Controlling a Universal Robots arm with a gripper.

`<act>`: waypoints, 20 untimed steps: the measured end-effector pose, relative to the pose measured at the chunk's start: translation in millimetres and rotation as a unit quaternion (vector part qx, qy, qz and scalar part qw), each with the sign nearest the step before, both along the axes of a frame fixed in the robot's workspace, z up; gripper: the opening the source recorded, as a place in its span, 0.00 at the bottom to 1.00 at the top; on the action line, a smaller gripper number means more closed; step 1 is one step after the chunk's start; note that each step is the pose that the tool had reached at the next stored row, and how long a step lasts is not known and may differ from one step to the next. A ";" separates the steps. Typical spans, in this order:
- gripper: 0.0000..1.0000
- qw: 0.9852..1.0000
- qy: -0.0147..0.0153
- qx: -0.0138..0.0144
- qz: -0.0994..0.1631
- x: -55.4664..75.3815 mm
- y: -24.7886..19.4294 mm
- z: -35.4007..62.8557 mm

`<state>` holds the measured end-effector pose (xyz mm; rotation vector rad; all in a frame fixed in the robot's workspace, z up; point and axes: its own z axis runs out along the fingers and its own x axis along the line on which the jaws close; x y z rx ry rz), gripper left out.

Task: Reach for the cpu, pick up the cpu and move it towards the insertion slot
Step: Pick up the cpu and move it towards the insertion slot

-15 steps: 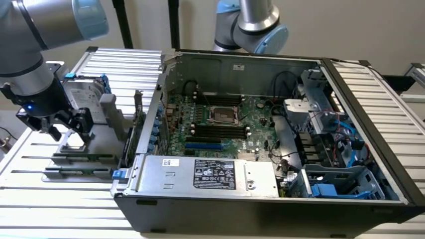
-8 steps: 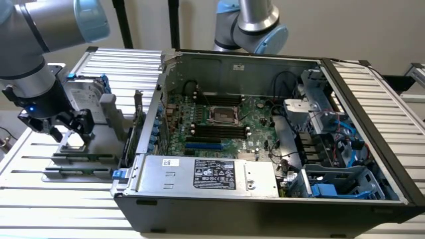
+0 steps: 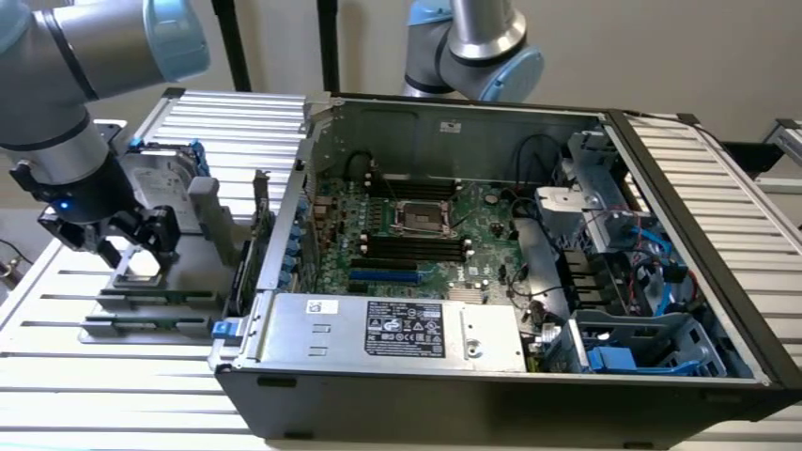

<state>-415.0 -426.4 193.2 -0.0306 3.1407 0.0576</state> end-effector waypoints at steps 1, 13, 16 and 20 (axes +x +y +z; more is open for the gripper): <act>0.71 1.000 0.000 0.000 0.000 0.0 0.9 -0.3; 0.71 1.000 0.000 -0.004 0.000 0.0 1.8 -4.6; 0.71 1.000 0.000 -0.006 0.000 0.0 2.6 -5.0; 0.71 1.000 0.000 -0.008 0.000 0.2 4.8 -5.7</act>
